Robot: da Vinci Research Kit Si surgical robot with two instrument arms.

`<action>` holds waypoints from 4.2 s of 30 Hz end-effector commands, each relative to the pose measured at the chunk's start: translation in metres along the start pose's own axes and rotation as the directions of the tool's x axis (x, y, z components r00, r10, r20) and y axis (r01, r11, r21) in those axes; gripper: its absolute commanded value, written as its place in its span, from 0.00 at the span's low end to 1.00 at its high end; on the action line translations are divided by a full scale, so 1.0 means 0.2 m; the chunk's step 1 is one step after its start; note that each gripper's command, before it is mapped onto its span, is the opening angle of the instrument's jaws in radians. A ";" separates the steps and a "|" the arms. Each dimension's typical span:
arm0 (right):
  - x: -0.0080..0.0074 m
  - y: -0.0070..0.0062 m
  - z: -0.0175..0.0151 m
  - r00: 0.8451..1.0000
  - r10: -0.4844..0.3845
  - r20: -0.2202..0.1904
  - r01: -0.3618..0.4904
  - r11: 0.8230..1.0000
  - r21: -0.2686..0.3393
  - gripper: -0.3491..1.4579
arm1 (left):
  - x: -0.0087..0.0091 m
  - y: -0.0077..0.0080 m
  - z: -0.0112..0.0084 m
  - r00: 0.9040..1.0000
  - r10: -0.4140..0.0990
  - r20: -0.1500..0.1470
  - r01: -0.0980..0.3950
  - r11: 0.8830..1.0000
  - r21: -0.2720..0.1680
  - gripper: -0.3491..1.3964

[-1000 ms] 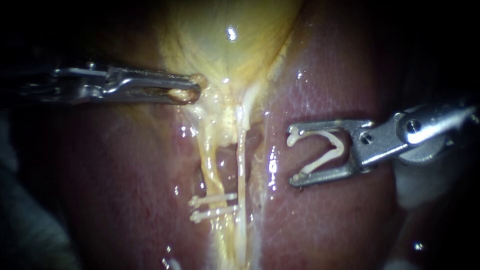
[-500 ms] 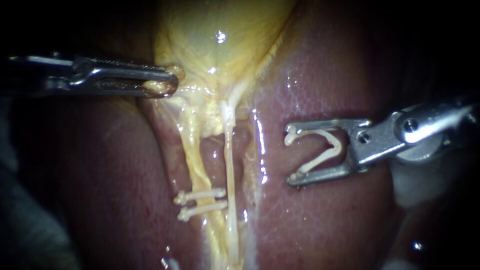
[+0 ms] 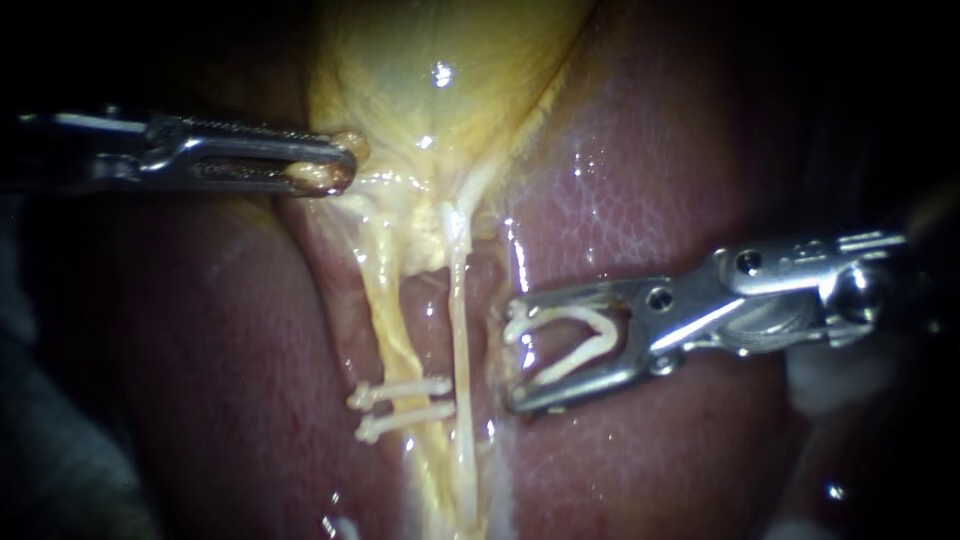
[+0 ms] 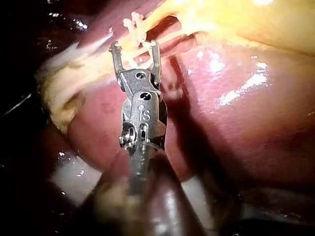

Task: Clipping third clip left tube

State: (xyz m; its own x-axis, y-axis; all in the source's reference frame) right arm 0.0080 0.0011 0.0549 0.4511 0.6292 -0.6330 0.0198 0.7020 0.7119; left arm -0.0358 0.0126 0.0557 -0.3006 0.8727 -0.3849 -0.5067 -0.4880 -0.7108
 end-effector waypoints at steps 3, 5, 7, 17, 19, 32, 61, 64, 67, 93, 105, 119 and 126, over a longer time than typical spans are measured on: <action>0.002 0.002 0.003 0.997 0.071 -0.034 -0.070 0.997 0.027 0.47 | 0.000 0.000 0.000 1.000 0.000 0.000 0.000 1.000 0.000 0.00; 0.002 0.004 0.005 0.993 0.107 -0.047 -0.105 0.994 0.042 0.47 | 0.000 0.000 0.000 1.000 0.000 0.000 0.000 1.000 0.001 0.00; 0.003 0.005 0.007 0.988 0.139 -0.061 -0.136 0.989 0.056 0.47 | 0.000 0.000 0.000 1.000 0.000 0.000 0.000 1.000 0.001 0.00; 0.001 0.018 0.017 0.963 0.242 -0.119 -0.229 0.967 0.108 0.47 | 0.000 0.001 0.000 1.000 0.000 0.000 0.000 1.000 0.001 0.00; -0.002 0.021 0.020 0.960 0.252 -0.124 -0.237 0.964 0.120 0.47 | 0.000 0.001 0.000 1.000 0.000 0.000 0.000 1.000 0.001 0.00; -0.020 0.037 0.033 0.944 0.306 -0.122 -0.287 0.946 0.152 0.47 | 0.000 0.001 0.000 1.000 0.000 0.000 0.000 1.000 0.001 0.00; -0.020 0.045 0.048 0.934 0.322 -0.155 -0.290 0.936 0.197 0.47 | -0.001 0.001 0.000 1.000 0.000 -0.001 0.000 1.000 0.002 0.00; -0.019 0.044 0.051 0.935 0.325 -0.142 -0.290 0.931 0.222 0.47 | -0.001 0.001 0.000 1.000 0.000 -0.001 0.000 1.000 0.002 0.00; -0.017 0.044 0.055 0.937 0.323 -0.131 -0.285 0.926 0.247 0.47 | -0.001 0.001 0.000 1.000 0.000 -0.001 0.000 1.000 0.002 0.00; -0.024 0.041 0.062 0.934 0.338 -0.118 -0.300 0.918 0.259 0.46 | -0.001 0.001 0.000 1.000 0.000 -0.001 0.000 1.000 0.002 0.00; -0.030 0.049 0.050 0.932 0.342 -0.118 -0.307 0.920 0.244 0.46 | -0.001 0.001 0.000 1.000 0.000 -0.001 0.000 1.000 0.002 0.00; -0.036 0.055 0.054 0.936 0.333 -0.112 -0.301 0.925 0.232 0.46 | -0.001 0.001 0.001 1.000 0.000 -0.001 0.000 1.000 0.002 0.00; -0.035 0.054 0.057 0.933 0.336 -0.131 -0.298 0.923 0.245 0.46 | -0.001 0.001 0.001 1.000 0.000 -0.001 0.000 1.000 0.003 0.00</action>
State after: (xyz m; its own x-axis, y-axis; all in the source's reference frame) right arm 0.0153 0.0004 0.0705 0.3055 0.8685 -0.3904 0.1089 0.3754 0.9204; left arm -0.0359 0.0124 0.0558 -0.2998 0.8724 -0.3860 -0.5082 -0.4885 -0.7093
